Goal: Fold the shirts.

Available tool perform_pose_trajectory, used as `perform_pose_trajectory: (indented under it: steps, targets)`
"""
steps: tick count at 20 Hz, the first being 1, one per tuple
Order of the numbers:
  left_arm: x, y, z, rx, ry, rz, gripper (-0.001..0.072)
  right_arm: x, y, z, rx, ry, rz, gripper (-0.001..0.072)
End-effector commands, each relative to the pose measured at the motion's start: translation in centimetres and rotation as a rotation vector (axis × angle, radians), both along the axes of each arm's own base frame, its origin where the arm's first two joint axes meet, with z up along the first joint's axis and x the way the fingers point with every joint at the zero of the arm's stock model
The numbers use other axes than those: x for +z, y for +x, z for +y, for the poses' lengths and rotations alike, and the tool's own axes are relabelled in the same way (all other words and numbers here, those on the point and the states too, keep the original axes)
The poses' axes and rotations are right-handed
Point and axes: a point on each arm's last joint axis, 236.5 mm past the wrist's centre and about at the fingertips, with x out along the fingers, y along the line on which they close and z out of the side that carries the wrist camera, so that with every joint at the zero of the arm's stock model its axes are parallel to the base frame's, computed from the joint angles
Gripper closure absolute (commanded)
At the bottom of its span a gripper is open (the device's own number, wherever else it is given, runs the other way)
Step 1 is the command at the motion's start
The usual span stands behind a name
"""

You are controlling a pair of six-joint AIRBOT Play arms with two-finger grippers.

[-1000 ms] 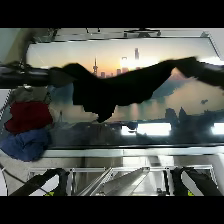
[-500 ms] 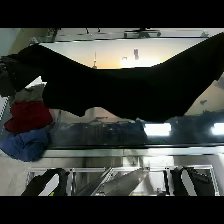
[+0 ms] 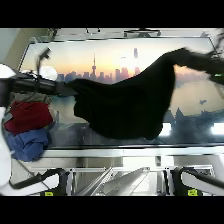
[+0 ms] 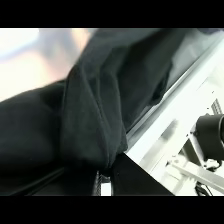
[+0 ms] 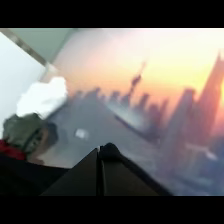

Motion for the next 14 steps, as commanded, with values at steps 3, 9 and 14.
perform_pose_trajectory:
  steps: [3,9,14]
  targets:
    - [-11.8,5.4,5.2,0.116,0.003,0.202,0.0283,-15.5,5.8,-0.5,-0.057,0.081,0.243,0.0362]
    - [-14.0,3.5,11.2,0.149,0.047,0.449,0.0016,-11.0,2.1,-9.0,-0.084,0.138,0.277,0.0367]
    - [-18.6,-1.6,7.8,0.160,0.052,0.552,0.0015,-17.6,-8.5,-13.8,-0.166,-0.063,0.610,0.0367]
